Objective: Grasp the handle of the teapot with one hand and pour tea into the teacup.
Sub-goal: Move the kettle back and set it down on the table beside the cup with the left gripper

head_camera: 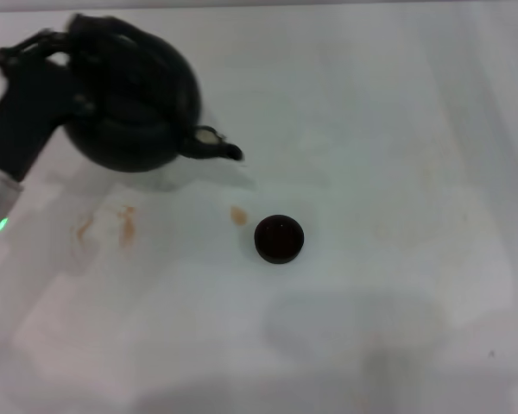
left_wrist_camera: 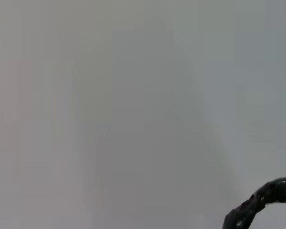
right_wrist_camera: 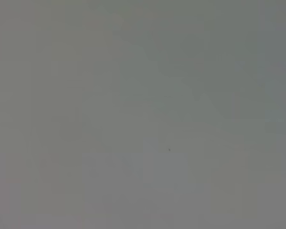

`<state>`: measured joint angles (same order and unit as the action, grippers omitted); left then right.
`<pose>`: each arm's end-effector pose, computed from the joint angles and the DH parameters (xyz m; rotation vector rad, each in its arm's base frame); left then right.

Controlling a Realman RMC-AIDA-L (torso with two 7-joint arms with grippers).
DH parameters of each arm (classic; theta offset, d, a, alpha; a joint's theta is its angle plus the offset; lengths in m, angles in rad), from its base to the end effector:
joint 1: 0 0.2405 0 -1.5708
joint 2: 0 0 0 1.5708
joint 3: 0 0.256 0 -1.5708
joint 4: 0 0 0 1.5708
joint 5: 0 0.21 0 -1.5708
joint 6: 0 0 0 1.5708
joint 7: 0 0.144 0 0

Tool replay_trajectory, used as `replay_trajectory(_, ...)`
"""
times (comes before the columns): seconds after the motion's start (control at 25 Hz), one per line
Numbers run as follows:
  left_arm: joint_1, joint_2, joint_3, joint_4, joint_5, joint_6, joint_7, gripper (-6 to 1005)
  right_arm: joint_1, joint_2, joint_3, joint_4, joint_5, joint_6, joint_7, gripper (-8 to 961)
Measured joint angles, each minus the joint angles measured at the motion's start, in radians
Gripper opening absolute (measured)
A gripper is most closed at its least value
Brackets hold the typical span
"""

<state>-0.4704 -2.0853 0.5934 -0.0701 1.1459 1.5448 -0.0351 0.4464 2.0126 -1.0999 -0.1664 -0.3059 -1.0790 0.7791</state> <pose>-0.2908 0.2976 -0.0244 -1.8161 -0.0956 -0.8089 0.3606 0.3553 0.0594 -1.3836 0.8826 0.9921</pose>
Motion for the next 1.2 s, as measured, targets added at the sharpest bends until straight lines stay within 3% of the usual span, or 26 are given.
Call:
replay_trajectory(0.52,0.138,-0.001,-0.002,-0.033,-0.298,0.030,-0.323,113,0.007,-0.004,0.007,-0.017,0.003,0.002,-0.033,812)
replay_trajectory(0.8,0.147,-0.001,-0.024,-0.117,-0.412,0.023,-0.338,113,0.009,-0.008,0.009,-0.032,0.005,0.006,-0.054,812)
replay_trajectory(1.2,0.102,-0.004,-0.033,-0.175,-0.397,-0.066,-0.331,113,0.034,-0.014,0.009,-0.081,-0.003,0.080,-0.075,812)
